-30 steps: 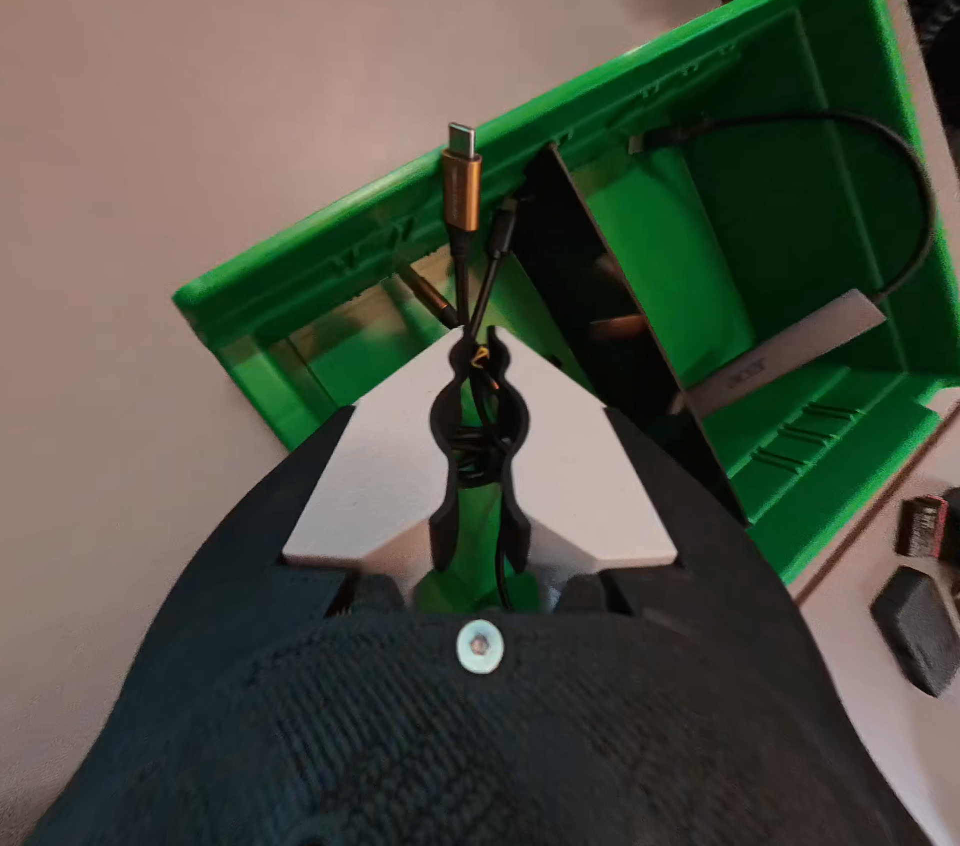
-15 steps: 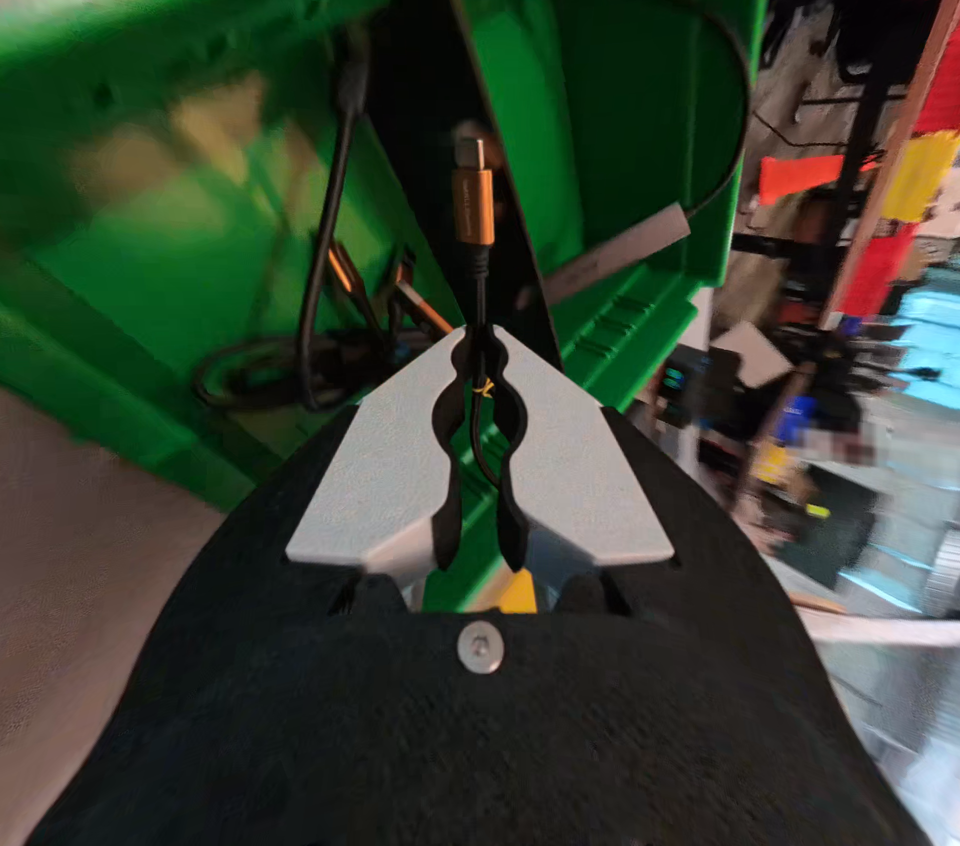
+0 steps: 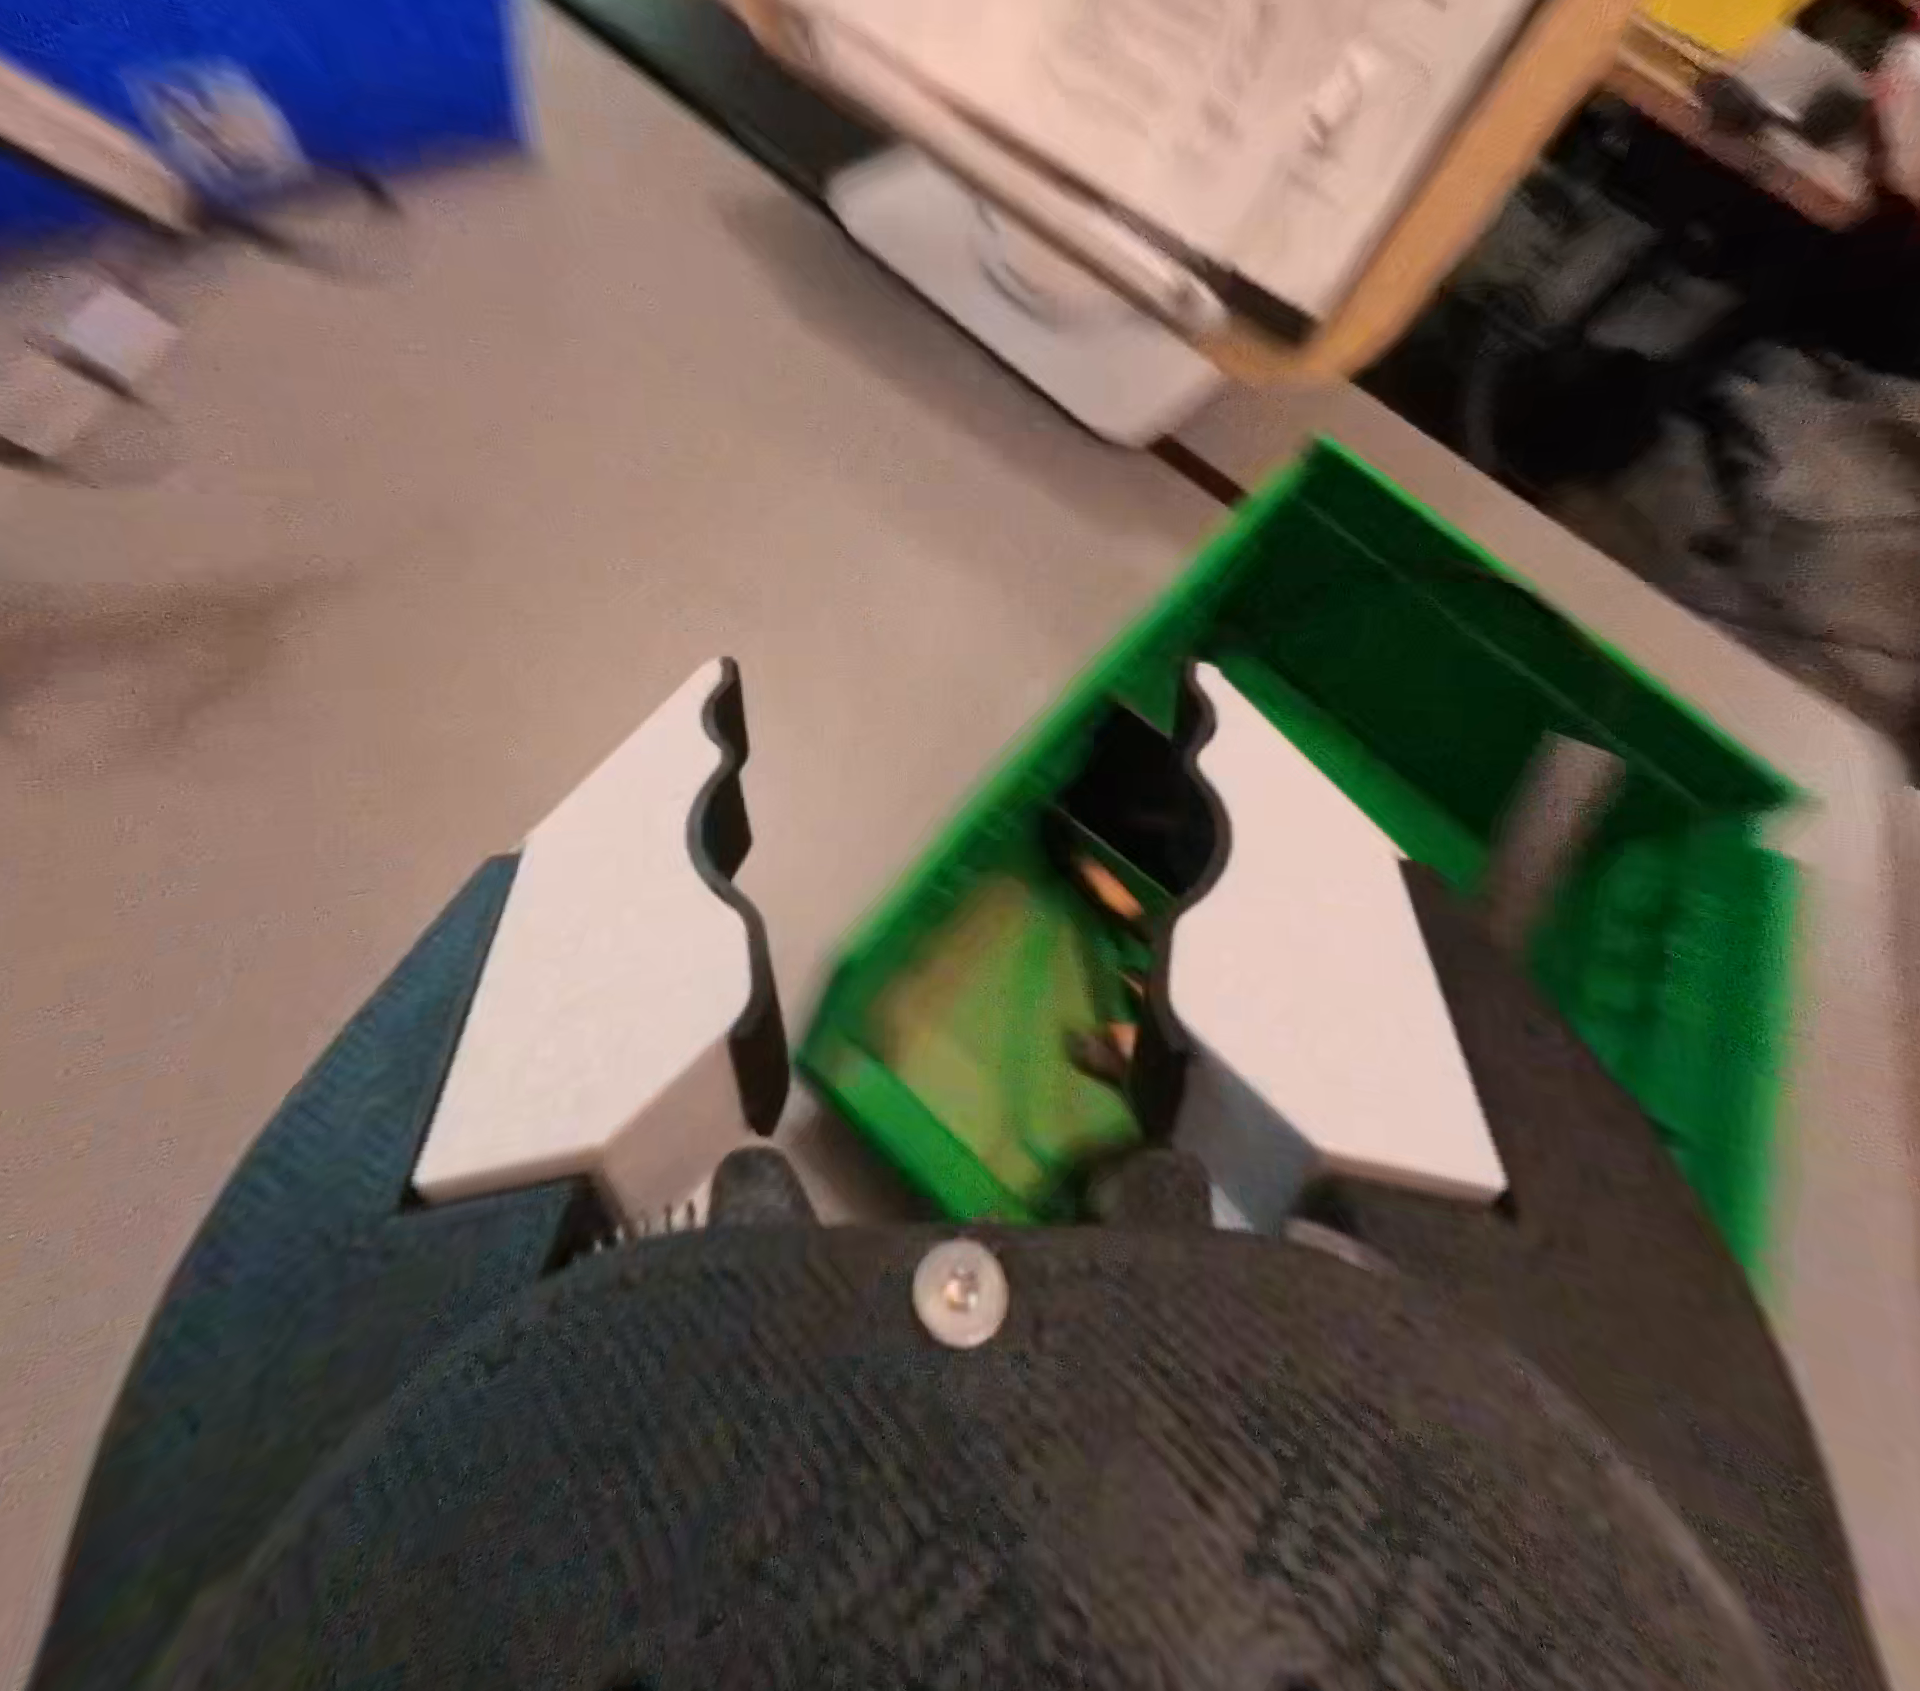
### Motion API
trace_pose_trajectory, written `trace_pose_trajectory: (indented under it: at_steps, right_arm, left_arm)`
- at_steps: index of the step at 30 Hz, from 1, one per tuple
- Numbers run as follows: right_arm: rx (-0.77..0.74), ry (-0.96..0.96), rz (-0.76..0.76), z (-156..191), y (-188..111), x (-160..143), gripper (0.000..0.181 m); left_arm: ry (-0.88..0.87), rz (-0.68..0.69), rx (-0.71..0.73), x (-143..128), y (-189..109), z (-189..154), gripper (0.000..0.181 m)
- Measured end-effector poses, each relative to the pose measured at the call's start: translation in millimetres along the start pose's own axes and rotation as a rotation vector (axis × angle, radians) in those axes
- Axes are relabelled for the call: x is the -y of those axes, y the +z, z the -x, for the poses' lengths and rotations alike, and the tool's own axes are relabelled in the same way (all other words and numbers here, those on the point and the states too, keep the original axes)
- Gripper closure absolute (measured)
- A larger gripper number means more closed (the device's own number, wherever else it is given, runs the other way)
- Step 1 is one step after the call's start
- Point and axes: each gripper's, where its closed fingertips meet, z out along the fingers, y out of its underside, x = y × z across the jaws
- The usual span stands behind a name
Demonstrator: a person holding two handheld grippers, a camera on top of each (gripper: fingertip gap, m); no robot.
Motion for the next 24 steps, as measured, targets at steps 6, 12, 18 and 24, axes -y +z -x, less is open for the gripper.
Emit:
trace_pose_trajectory:
  at_steps: [6, 12, 18, 24]
  right_arm:
    - [0.696, 0.676, -0.35, 157, 13, 37, 0.101]
    - [1.046, 1.05, -0.434, 200, 20, 54, 0.102]
    - [1.231, 1.069, -0.532, 200, -7, 72, 0.169]
    - [1.201, 1.073, -0.384, 210, -5, 64, 0.174]
  left_arm:
    - [-0.018, -0.095, -0.137, 15, 1, -30, 0.159]
    - [-0.022, -0.275, -0.387, 43, -15, -70, 0.159]
    - [0.067, -0.244, -0.512, 25, -20, -84, 0.16]
    - [0.305, -0.138, -0.514, -7, -17, -93, 0.159]
